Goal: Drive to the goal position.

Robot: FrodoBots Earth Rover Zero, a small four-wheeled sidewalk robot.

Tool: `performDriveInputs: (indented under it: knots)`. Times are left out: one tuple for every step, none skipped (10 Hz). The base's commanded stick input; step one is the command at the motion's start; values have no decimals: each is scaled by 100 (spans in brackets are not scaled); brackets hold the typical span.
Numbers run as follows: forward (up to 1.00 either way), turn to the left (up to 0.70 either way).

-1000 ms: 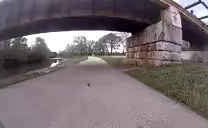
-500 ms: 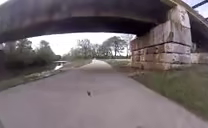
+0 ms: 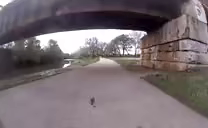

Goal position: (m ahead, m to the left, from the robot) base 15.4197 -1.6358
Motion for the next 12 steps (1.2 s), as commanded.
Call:
performDriveInputs:
  knots:
    - [100, 3]
    - [100, 3]
    - [100, 3]
    - [100, 3]
    - [100, 2]
    - [100, 2]
    - [100, 2]
    - [100, 1]
    - [100, 1]
    - [100, 1]
    - [100, 0]
    - [100, 0]
